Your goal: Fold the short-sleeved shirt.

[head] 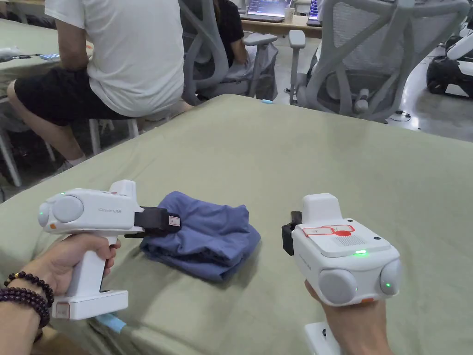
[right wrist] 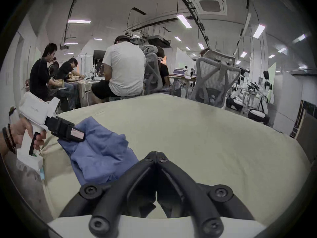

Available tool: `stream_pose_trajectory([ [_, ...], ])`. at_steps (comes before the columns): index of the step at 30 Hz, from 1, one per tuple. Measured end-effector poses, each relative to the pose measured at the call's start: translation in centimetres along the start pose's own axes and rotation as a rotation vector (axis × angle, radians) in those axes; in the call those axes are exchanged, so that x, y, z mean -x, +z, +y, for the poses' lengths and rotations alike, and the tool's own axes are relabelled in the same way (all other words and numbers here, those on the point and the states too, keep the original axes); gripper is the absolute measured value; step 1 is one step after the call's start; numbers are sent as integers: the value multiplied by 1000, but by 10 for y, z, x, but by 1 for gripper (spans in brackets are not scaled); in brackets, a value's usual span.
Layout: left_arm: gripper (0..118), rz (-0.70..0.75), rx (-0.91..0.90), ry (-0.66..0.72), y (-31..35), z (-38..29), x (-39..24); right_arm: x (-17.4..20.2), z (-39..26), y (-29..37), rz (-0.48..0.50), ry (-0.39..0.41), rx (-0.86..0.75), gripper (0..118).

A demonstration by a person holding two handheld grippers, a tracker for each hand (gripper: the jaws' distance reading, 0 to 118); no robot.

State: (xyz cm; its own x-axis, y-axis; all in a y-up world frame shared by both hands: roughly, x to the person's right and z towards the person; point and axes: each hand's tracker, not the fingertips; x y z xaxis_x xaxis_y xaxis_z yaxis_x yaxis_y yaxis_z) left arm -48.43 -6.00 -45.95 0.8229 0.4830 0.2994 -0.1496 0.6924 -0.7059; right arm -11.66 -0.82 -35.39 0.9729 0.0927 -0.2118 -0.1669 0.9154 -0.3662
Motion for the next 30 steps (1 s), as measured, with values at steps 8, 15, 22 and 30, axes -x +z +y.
stream_pose_trajectory([
  [8, 117, 221, -244, -104, 29, 4, -32, -11, 7, 16, 6, 16, 16, 0],
  [15, 64, 444, -473, -283, 79, 12, -115, -53, 14, 71, -10, 1, -43, 0],
  [22, 0, 324, -615, -338, 68, 1, -262, -135, 48, 130, -116, -24, -134, 0],
  [30, 1, 195, -682, -471, 4, 25, -449, -262, 94, 231, -336, -18, -260, 0],
])
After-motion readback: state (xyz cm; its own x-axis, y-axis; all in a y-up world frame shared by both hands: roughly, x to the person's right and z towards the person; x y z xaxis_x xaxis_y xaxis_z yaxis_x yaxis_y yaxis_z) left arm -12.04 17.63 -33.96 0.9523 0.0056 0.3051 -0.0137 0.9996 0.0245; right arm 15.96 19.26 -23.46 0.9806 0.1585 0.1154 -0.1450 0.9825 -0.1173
